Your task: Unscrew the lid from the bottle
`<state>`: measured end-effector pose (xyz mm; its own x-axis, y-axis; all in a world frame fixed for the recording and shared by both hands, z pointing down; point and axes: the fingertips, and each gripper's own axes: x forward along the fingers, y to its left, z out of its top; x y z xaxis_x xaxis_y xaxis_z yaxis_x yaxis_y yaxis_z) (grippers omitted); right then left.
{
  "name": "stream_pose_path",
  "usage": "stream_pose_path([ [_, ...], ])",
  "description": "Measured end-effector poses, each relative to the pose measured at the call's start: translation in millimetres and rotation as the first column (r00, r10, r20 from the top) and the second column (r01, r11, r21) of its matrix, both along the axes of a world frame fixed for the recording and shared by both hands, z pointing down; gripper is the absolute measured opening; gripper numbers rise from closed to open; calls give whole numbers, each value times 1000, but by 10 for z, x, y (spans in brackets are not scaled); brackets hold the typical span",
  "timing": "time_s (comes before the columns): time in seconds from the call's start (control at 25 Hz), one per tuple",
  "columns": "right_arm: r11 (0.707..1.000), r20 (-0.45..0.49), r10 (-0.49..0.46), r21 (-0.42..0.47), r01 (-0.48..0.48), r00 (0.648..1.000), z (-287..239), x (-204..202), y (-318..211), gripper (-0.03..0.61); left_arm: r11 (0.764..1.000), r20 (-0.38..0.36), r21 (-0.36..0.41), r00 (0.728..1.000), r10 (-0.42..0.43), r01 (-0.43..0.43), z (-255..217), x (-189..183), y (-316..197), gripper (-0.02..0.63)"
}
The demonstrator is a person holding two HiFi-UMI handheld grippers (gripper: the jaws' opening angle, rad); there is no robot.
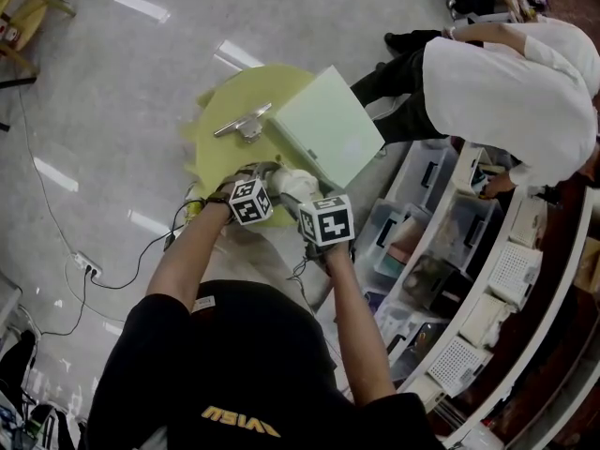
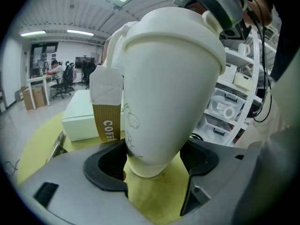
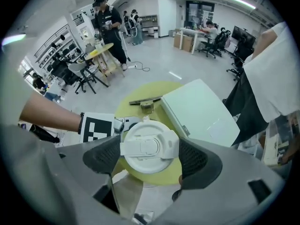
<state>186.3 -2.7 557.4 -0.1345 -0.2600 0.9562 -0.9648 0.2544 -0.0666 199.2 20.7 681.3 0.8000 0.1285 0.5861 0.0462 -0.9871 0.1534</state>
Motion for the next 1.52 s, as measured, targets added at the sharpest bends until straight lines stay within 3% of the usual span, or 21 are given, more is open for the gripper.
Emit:
stream_pose_path([
  [0.2, 982, -13, -186, -18, 186, 983, -5, -51, 34, 387, 1000, 1, 2, 1000, 8, -8, 4, -10, 24, 367],
  [0.32, 936, -22, -350, -46, 349, 936, 10, -83, 33, 387, 1000, -1, 4, 1000, 18, -18, 18, 4, 2, 365],
  [0.4, 878, -29, -476, -70, 473, 879, 10, -120, 40, 387, 1000, -3, 6, 1000, 19, -19, 15, -5, -15, 365],
  [0.52, 738, -32, -674, -80, 670, 738, 14, -174, 74, 387, 1000, -3, 4, 1000, 18, -18, 20, -19, -8, 365],
  [0.64, 611, -49, -791, -108, 784, 609, 31, -188, 116, 388, 1000, -4, 2, 1000, 22, -22, 28, -13, -4, 364],
  [0.8, 534, -51, -845, -136, 835, 532, 52, -184, 134, 388, 1000, -3, 4, 1000, 23, -23, 37, -5, -14, 364],
  [0.88, 513, -47, -858, -144, 846, 512, 62, -186, 141, 388, 1000, -1, 3, 1000, 23, -23, 47, -5, -7, 364],
  [1.08, 526, -59, -850, -151, 837, 523, 58, -195, 128, 388, 1000, 4, 7, 1000, 21, -21, 47, -20, -21, 364],
  [1.16, 557, -76, -831, -134, 820, 552, 46, -201, 128, 390, 1000, 8, 9, 1000, 13, -13, 48, -30, -14, 364],
  [1.24, 632, -87, -775, -90, 769, 627, -2, -193, 115, 391, 1000, 11, 6, 1000, 7, -7, 50, -29, -5, 362],
  [1.36, 772, -81, -633, 12, 636, 770, -148, -199, 68, 413, 1000, 11, 9, 1000, 13, -13, 55, -16, -12, 362],
  [1.52, 922, -83, -367, 96, 374, 926, -228, -155, -13, 417, 1000, 8, 11, 1000, 11, -11, 60, -24, -21, 360],
])
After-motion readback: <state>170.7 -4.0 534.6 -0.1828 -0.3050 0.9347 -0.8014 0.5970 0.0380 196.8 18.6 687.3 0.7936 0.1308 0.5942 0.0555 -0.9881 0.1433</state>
